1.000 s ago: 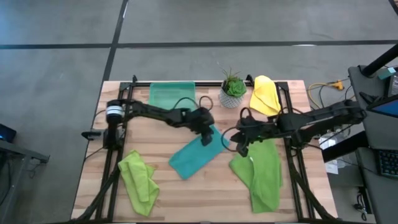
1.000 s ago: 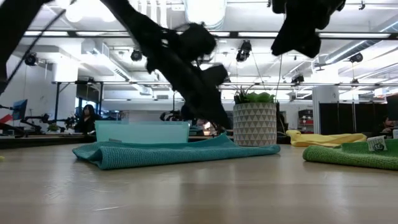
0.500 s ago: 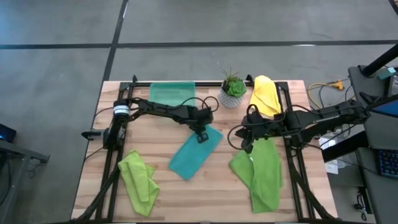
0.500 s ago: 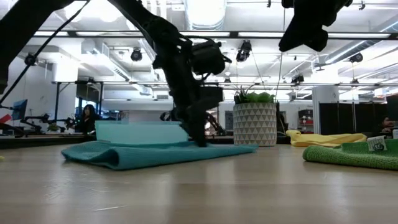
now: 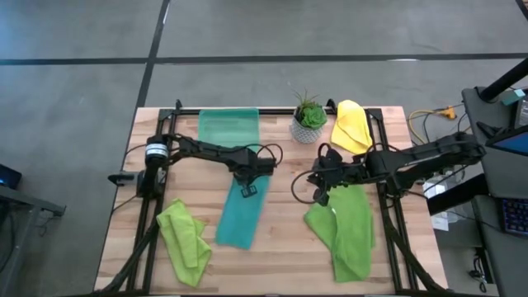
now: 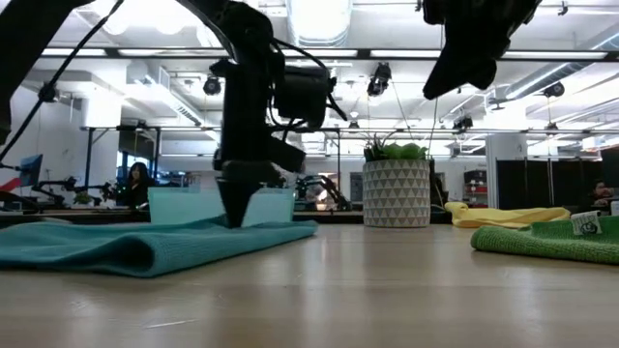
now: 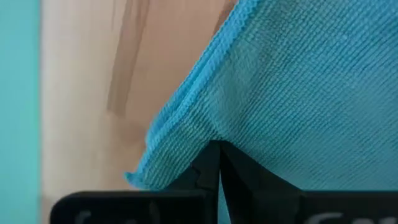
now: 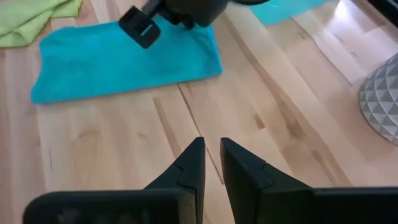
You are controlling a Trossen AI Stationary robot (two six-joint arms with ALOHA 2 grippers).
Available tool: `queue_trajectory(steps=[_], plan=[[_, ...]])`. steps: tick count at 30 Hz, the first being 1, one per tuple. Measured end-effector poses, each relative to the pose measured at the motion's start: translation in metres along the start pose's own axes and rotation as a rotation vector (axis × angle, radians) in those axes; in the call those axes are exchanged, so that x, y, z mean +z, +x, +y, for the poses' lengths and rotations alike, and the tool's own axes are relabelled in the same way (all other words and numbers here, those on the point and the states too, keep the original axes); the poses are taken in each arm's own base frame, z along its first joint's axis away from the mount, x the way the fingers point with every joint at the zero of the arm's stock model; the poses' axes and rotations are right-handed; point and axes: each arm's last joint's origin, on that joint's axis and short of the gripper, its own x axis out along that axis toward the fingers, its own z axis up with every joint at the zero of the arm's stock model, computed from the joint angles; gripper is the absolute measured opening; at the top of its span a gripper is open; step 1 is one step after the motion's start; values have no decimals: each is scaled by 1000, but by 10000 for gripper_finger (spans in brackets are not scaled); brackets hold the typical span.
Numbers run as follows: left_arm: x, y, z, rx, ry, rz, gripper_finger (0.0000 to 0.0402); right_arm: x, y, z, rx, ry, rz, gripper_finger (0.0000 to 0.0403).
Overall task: Fold microfiber towels
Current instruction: Fold the blue microfiber cloth
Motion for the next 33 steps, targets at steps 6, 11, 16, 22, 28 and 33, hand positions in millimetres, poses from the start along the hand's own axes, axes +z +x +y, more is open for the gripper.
queue_trajectory(steps=[6,11,16,22,28,33], plan=[[-16,-41,3,13,24,-99,0,3,4,3,14,14,-21,47],[-41,-53,-12,-281,156,-163,0,4,5,4,20,33,-30,47],[-65,-37,-41,-393,275,-180,0,5,4,5,27,38,-41,47],[-64,-24,-68,-479,355,-274,0,3,4,7,35,44,-39,47],[-47,-6,-83,-503,323,-271,0,0,1,12,63,63,-27,47],[-26,-1,-93,-539,242,-324,0,-3,0,17,94,63,-7,47]])
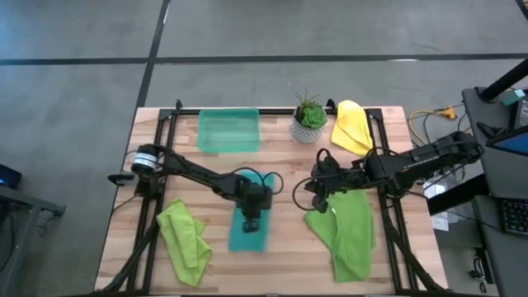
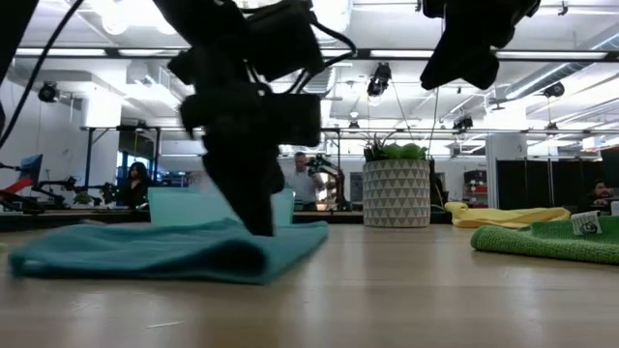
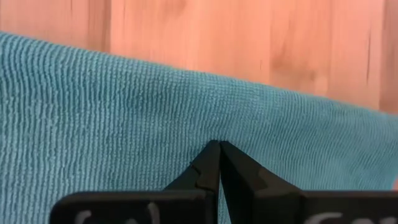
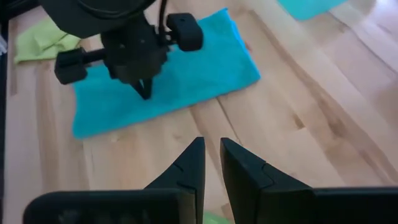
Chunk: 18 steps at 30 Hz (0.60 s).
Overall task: Fold microfiber towels
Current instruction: Fold the blue microfiber cloth
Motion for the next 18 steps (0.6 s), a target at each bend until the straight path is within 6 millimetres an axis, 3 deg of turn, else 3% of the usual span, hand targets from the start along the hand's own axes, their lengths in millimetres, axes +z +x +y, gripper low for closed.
queue_trajectory(steps=[6,12,18], plan=[[15,-4,15,21,-104,-75,0,-5,-2,8,26,-20,7,47],[18,-45,14,12,-82,-176,0,-5,-3,21,104,-103,-62,47],[8,-88,6,7,-32,-267,0,-4,18,41,300,-236,-167,52]])
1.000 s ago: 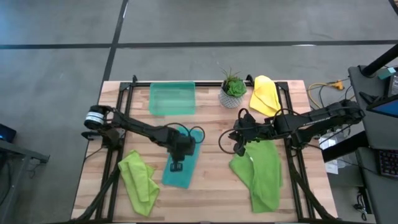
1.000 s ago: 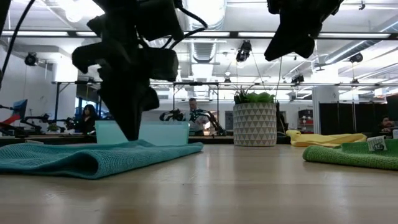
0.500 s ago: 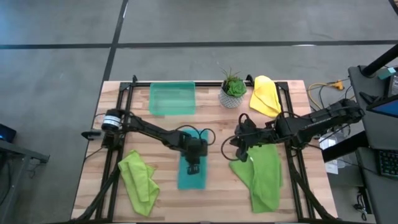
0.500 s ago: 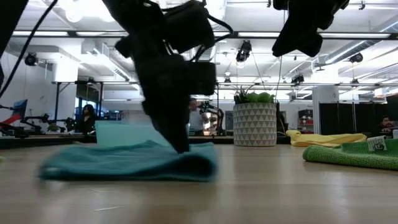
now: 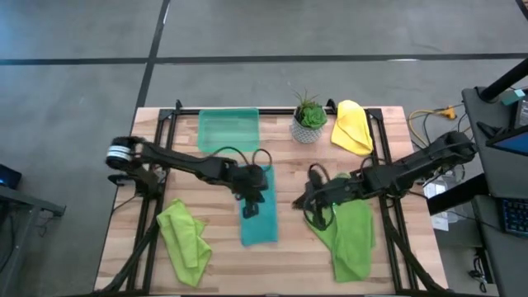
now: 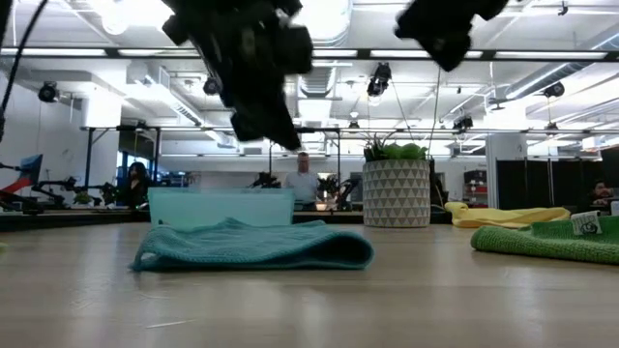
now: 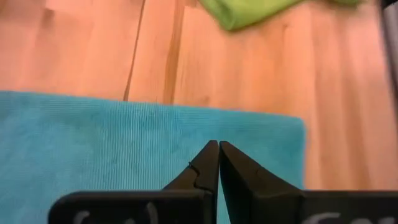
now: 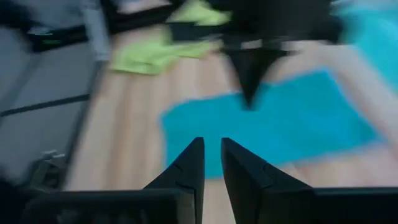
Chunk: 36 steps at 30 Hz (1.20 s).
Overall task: Fold microfiber towels
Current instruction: Fold the blue microfiber cloth
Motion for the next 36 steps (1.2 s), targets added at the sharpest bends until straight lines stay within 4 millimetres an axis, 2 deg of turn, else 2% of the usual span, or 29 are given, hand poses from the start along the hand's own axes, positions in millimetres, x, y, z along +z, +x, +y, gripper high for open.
queue_trajectory(steps=[4,9,13,15,19,23,29,32,36], plan=[[-21,-24,-4,-16,4,-14,0,-18,32,6,136,-44,121,72],[-61,-49,-14,-23,-6,-58,0,-41,68,18,194,-245,264,115],[-90,-55,-24,-74,52,-97,0,-50,95,22,193,-329,324,145],[-101,-55,-29,-115,76,-122,0,-47,108,25,190,-324,324,152],[-117,-47,-40,-199,150,-177,0,-41,126,28,159,-255,381,152],[-124,-37,-48,-234,289,-165,7,-29,133,33,128,-194,438,139],[-122,-13,-57,-215,537,-159,61,-16,130,38,98,-161,492,117],[-125,2,-56,-173,622,-102,88,-11,127,39,82,-145,490,107],[-123,19,-59,-162,718,-74,102,-6,124,40,57,-105,507,95]])
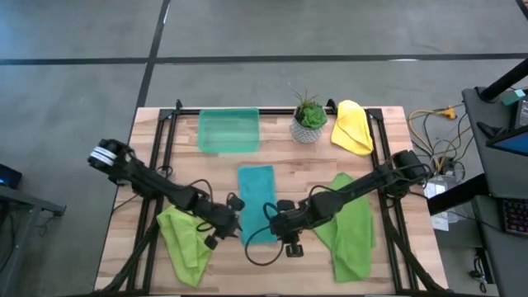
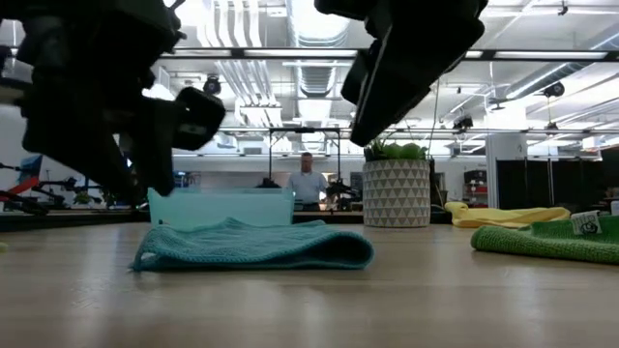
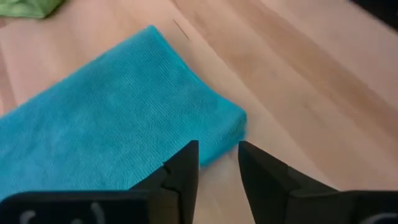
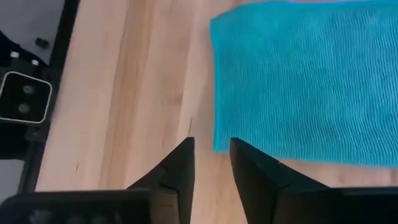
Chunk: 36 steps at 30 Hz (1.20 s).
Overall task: Fold microfiber towels
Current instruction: Fold the blue microfiber cloth
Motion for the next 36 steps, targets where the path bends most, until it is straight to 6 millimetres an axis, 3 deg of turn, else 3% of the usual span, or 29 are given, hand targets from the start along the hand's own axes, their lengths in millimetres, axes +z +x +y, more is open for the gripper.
queue_trajectory(steps=[15,28,31,36], plan=[[-6,32,-1,-75,89,61,103,-4,0,0,-10,74,33,69],[-24,63,-4,-69,-9,199,101,-4,0,0,-11,69,35,69],[-29,67,-5,-49,-64,249,78,-4,0,0,-10,65,33,68],[-29,67,-6,-27,-81,253,8,-2,1,0,0,10,4,73]])
